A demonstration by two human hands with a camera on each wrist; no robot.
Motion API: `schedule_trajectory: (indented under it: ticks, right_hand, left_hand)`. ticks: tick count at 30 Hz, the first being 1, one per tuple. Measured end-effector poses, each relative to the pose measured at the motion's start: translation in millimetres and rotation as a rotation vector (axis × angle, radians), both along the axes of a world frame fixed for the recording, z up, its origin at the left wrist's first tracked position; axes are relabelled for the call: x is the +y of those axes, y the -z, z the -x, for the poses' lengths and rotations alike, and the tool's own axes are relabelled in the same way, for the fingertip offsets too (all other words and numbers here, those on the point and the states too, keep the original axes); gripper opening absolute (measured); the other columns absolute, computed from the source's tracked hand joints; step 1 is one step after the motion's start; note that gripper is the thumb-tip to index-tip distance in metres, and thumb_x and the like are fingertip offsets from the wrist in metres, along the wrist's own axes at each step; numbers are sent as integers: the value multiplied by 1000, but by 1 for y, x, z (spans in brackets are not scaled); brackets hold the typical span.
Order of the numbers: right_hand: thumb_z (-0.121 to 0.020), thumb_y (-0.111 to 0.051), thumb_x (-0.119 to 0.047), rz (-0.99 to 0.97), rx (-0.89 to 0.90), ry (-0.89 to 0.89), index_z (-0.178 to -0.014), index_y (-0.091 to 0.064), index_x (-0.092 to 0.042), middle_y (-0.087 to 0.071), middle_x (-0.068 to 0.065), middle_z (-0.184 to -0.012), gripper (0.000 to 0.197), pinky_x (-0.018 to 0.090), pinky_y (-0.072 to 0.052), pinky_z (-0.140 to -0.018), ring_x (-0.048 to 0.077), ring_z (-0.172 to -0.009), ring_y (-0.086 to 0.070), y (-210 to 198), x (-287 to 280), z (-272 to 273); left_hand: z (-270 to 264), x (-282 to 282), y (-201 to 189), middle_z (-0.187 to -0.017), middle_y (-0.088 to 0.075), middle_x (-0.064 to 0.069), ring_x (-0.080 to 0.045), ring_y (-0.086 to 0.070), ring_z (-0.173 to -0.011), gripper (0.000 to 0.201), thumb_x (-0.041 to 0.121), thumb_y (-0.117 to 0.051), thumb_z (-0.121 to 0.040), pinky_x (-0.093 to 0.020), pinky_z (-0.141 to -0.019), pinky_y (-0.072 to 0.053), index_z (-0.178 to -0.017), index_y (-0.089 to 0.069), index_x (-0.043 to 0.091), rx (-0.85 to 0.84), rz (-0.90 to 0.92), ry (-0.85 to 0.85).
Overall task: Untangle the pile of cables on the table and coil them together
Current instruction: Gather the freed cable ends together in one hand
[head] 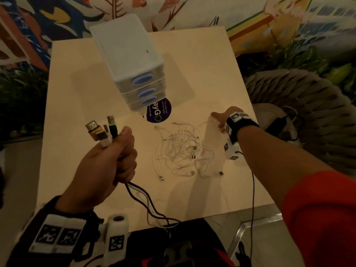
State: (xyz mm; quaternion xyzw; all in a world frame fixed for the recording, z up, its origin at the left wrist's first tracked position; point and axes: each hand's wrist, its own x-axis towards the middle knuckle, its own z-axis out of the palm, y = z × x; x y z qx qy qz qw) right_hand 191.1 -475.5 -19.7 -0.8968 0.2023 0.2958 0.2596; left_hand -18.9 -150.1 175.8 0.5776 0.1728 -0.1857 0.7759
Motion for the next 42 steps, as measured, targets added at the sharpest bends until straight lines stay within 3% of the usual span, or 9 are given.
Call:
schedule_trajectory:
  ticks: [4,8,14,17,22,29,36,39,42]
  right_hand:
    - [-91,-68,-45,-28,-6,8,-70,-73,-7,-77,8,-77,44,45,-60,-85,30,-77,-74,-11,18,-9]
    - [-88,-72,-40,-138,-15,81,-75,-74,-5,-76,6,-74,37,47,-62,-81,29,-73,-75,-17,24,-9]
    - [-108,-40,-15,-553,-166,157,-93,-56,-11,-71,-7,-66,22,19,-45,-55,7,-52,-68,-103,38,11]
    - [-107,-40,-9,-638,-301,122,-87,-55,-15,-71,-16,-60,26,15,-46,-55,0,-57,-68,-136,35,29]
    - [-106,-39,-4,-720,-433,38,-89,-57,-16,-72,-14,-65,27,17,-51,-62,1,-66,-70,-173,30,56]
    - [-105,-47,-11,-615,-709,-109,-91,-64,-24,-72,14,-97,25,41,-59,-81,25,-89,-71,-205,25,82]
    - [-105,-50,-19,-575,-742,-198,-86,-61,-32,-72,-15,-76,25,42,-57,-79,5,-74,-69,-232,43,99]
    - [-104,-50,-18,-563,-763,-196,-84,-60,-34,-71,-10,-74,27,47,-56,-78,13,-74,-69,-233,47,105]
    - [-106,-47,-14,-644,-650,-129,-86,-57,-25,-71,-15,-67,25,29,-51,-68,5,-64,-68,-232,50,104]
  left_hand:
    - [-1,8,5,-51,-20,4,-10,-16,-41,45,41,-43,-99,-25,-42,-17,-60,-33,21,10,-12,-8]
    - [-4,12,8,-51,-20,4,-10,-14,-41,44,41,-45,-97,-26,-42,-15,-60,-33,20,13,-8,-39]
    - [-6,15,10,-53,-21,1,-13,-15,-44,45,45,-47,-95,-30,-46,-12,-60,-38,19,-4,-71,-39]
    - [-7,14,15,-57,-20,-1,-13,-15,-45,44,47,-47,-95,-29,-46,-14,-63,-41,17,-11,-96,-37]
    - [-11,6,29,-58,-21,1,-12,-16,-46,41,48,-46,-98,-25,-44,-18,-73,-51,16,-29,-145,-31]
    - [-21,-14,44,-60,-24,0,-14,-18,-48,36,36,-38,-110,-25,-45,-22,-109,-68,15,-155,-231,29]
    - [-32,-30,52,-58,-25,-3,-17,-19,-47,33,38,-42,-109,-29,-46,-22,-118,-72,27,-184,-254,92]
    - [-37,-41,66,-62,-53,-15,-29,-39,-46,22,30,-53,-106,-44,-47,-37,-112,-72,20,-174,-450,170]
    - [-40,-54,87,-77,-68,4,-4,-55,-58,10,32,-75,-91,-21,-59,-45,-98,-72,24,-203,-696,292]
